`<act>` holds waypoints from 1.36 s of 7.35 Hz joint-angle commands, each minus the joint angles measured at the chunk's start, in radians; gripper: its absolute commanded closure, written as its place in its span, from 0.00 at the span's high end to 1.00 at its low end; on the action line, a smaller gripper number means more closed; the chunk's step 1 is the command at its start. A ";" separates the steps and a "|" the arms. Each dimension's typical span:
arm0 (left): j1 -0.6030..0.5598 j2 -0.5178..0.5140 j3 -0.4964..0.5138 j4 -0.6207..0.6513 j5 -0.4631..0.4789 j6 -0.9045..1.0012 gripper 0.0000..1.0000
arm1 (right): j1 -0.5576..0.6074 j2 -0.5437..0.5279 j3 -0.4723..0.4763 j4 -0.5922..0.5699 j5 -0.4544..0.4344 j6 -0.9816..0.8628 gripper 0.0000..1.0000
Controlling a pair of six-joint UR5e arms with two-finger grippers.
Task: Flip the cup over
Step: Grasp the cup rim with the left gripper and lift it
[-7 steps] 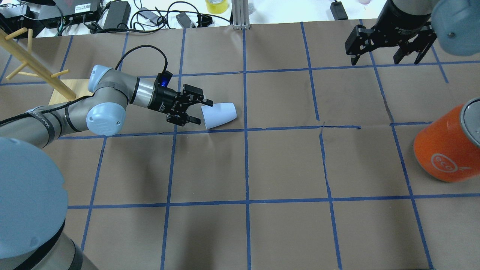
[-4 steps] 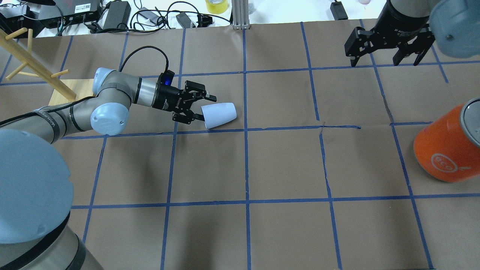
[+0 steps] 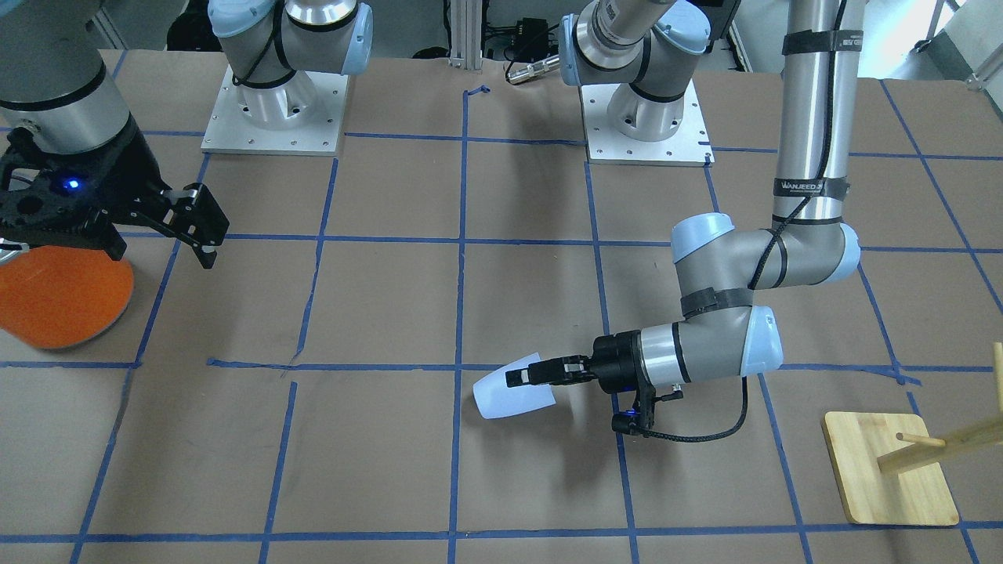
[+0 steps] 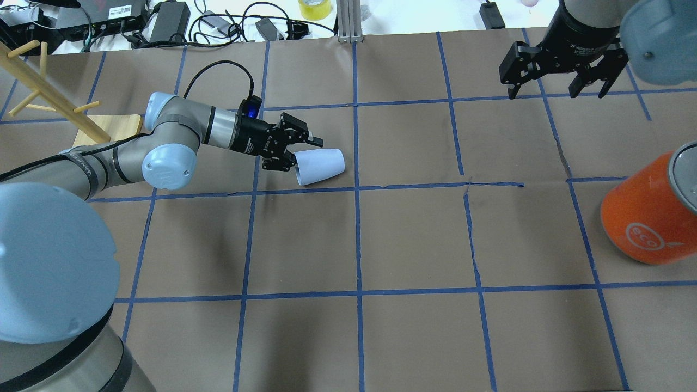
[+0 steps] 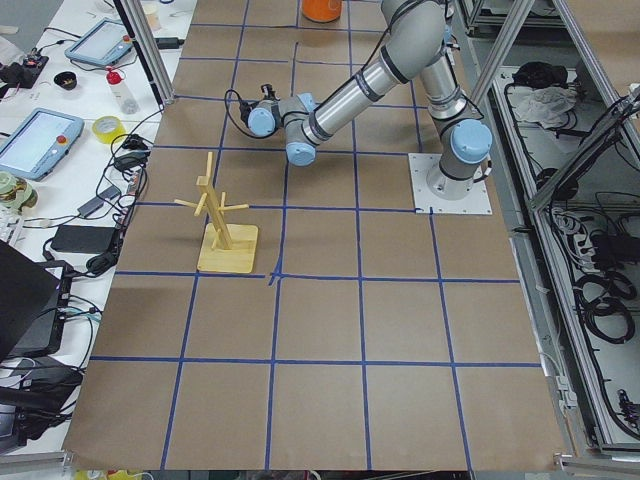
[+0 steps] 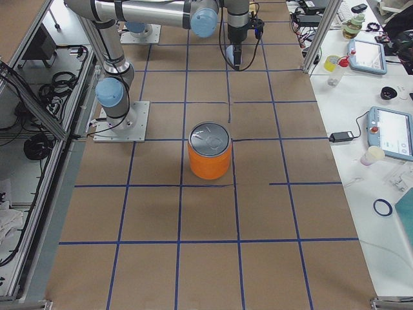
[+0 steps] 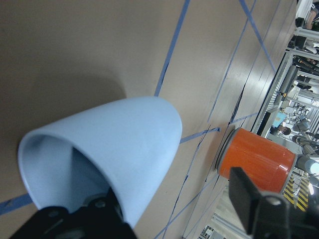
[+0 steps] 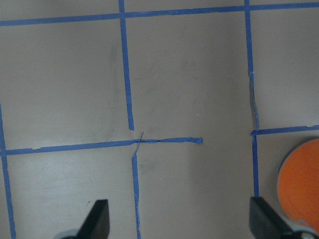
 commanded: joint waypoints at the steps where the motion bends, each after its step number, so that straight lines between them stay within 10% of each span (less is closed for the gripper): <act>1: -0.002 0.003 0.011 0.002 0.000 0.001 0.00 | 0.000 0.000 0.001 0.002 0.000 -0.006 1.00; 5: 0.000 0.064 0.069 0.013 0.006 -0.153 0.00 | 0.055 -0.023 -0.020 0.086 0.010 0.004 1.00; 10: -0.005 0.111 0.243 -0.104 0.778 -0.048 0.00 | 0.052 -0.035 -0.027 0.126 -0.006 -0.003 1.00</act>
